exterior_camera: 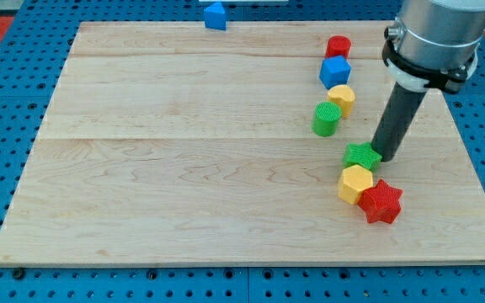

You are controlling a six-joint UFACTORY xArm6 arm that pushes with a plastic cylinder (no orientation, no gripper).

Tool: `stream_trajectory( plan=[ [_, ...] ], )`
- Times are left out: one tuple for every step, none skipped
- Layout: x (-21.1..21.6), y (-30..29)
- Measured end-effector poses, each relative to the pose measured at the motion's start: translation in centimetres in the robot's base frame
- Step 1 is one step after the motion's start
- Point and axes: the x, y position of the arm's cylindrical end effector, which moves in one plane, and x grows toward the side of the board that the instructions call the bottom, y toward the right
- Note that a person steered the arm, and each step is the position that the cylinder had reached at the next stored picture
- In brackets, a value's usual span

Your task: Place the green star below the green circle

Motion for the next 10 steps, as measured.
stream_trajectory(
  plan=[
    [0.6,1.7],
    [0.6,2.1],
    [0.7,1.2],
    [5.5,3.0],
    [5.6,0.8],
    [4.0,-0.7],
    [2.9,-1.1],
    [1.4,-2.1],
    [0.8,-4.0],
    [1.0,-1.0]
  ],
)
